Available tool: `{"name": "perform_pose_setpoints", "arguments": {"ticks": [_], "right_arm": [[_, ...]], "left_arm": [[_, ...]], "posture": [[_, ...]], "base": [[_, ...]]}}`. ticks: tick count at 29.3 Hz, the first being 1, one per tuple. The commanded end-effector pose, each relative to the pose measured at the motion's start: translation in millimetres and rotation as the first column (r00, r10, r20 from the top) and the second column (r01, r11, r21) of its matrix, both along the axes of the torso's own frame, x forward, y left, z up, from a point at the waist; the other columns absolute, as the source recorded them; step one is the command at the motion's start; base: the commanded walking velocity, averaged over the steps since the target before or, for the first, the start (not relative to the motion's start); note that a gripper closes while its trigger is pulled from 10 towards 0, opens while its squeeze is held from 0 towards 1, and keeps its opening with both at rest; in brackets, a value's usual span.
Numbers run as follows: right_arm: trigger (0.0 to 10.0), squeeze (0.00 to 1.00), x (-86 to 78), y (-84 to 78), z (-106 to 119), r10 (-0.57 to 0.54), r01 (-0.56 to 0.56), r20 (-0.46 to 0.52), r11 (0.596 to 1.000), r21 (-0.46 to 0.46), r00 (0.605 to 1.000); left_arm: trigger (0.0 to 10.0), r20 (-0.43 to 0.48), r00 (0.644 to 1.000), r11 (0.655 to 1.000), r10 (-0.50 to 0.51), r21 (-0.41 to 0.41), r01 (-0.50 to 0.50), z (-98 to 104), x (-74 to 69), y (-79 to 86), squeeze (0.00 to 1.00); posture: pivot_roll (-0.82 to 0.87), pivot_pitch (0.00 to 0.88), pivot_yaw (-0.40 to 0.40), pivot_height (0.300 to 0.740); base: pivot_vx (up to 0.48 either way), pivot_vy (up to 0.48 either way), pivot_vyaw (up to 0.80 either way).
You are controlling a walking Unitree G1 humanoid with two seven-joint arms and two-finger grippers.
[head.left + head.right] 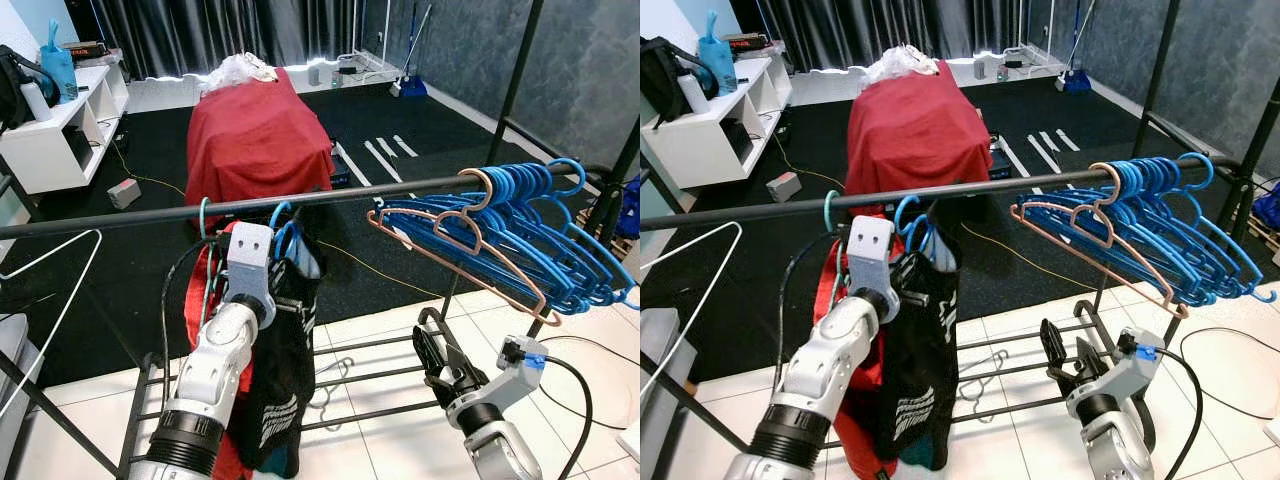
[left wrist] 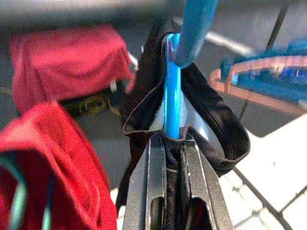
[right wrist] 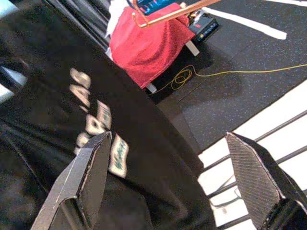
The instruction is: Hang hanger
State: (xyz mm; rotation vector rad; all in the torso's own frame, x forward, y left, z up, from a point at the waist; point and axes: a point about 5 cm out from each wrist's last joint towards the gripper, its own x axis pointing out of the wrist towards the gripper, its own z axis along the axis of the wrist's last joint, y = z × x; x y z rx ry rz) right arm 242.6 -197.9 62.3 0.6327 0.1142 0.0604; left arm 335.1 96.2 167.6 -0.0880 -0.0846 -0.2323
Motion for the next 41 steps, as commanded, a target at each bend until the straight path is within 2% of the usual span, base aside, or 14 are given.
{"name": "perform_pose_setpoints", "arguments": {"ticks": [1,9,10,13,15,16,19,23,27,28,35,38,40,41], "right_arm": [[10.0,0.0,-0.7,0.9,-1.8,-0.008,0.008,-0.009,1.0,0.007,1.0],[10.0,0.0,-0.4,2.7,-1.8,-0.009,0.009,-0.008,1.0,0.012,1.0],[10.0,0.0,-0.4,3.1,-1.8,-0.009,0.01,-0.007,1.0,0.014,1.0],[10.0,0.0,-0.4,3.3,-1.8,-0.01,0.01,-0.007,1.0,0.014,1.0],[10.0,0.0,-0.6,3.8,-1.9,-0.012,0.012,-0.007,1.0,0.018,1.0],[10.0,0.0,-0.6,3.8,-1.9,-0.012,0.012,-0.007,1.0,0.018,1.0],[10.0,0.0,-0.3,4.1,-2.0,-0.013,0.013,-0.006,1.0,0.021,1.0],[10.0,0.0,0.3,4.6,-2.0,-0.015,0.015,-0.006,1.0,0.022,1.0],[10.0,0.0,0.5,4.7,-2.0,-0.015,0.016,-0.006,1.0,0.022,1.0],[10.0,0.0,0.7,4.6,-2.1,-0.016,0.016,-0.006,1.0,0.023,1.0],[10.0,0.0,0.9,4.4,-2.4,-0.015,0.015,-0.007,1.0,0.025,1.0],[10.0,0.0,0.6,4.1,-2.8,-0.013,0.013,-0.009,1.0,0.026,1.0],[10.0,0.0,0.6,4.1,-2.8,-0.013,0.013,-0.009,1.0,0.026,1.0],[10.0,0.0,0.3,3.8,-2.9,-0.011,0.012,-0.01,1.0,0.027,1.0]], "left_arm": [[10.0,0.086,0.996,1.0,-0.014,-0.023,0.016,13.8,-1.5,0.9,0.0],[10.0,0.092,0.996,1.0,0.001,0.008,-0.002,14.4,1.1,4.7,0.0],[10.0,0.055,0.998,0.999,0.033,0.032,-0.035,10.5,4.5,7.1,0.0],[10.0,0.028,0.998,0.997,0.057,0.05,-0.058,7.6,6.6,8.9,0.0],[10.0,-0.045,0.991,0.991,0.122,0.068,-0.119,-0.8,11.5,15.0,0.0],[10.0,-0.045,0.991,0.991,0.122,0.068,-0.119,-0.8,11.5,15.0,0.0],[10.0,-0.135,0.977,0.982,0.166,0.11,-0.152,-12.2,14.1,19.8,0.0],[10.0,-0.18,0.966,0.978,0.185,0.128,-0.164,-20.2,14.3,22.6,0.0],[10.0,-0.185,0.966,0.979,0.182,0.126,-0.16,-21.6,14.0,22.2,0.0],[10.0,-0.179,0.97,0.982,0.167,0.12,-0.147,-22.0,12.3,21.1,1.0],[10.0,-0.158,0.979,0.986,0.131,0.123,-0.112,-28.6,2.2,22.4,1.0],[10.0,-0.152,0.984,0.987,0.097,0.14,-0.076,-49.2,-22.3,32.7,1.0],[10.0,-0.152,0.984,0.987,0.097,0.14,-0.076,-49.2,-22.3,32.7,1.0],[10.0,-0.159,0.982,0.987,0.098,0.146,-0.074,-59.5,-36.6,40.9,1.0]], "posture": [[-0.16,0.0,0.03,0.74],[-0.16,0.0,0.036,0.74],[-0.17,0.0,0.039,0.74],[-0.17,0.0,0.039,0.74],[-0.17,0.0,0.042,0.74],[-0.17,0.0,0.042,0.74],[-0.17,0.0,0.045,0.74],[-0.17,0.0,0.048,0.74],[-0.17,0.0,0.048,0.74],[-0.16,0.0,0.047,0.74],[-0.16,0.0,0.044,0.74],[-0.15,0.0,0.038,0.74],[-0.15,0.0,0.038,0.74],[-0.14,0.0,0.033,0.74]], "base": [[0.0,0.0,0.0],[0.0,0.0,0.0],[0.0,0.0,0.0],[0.0,0.0,0.0],[0.0,0.0,0.0],[0.0,0.0,0.0],[0.0,0.0,0.0],[0.0,0.0,0.0],[0.0,0.0,0.0],[0.0,0.0,0.0],[0.0,0.0,0.0],[0.0,0.0,0.0],[0.0,0.0,0.0],[0.0,0.0,0.0]]}}
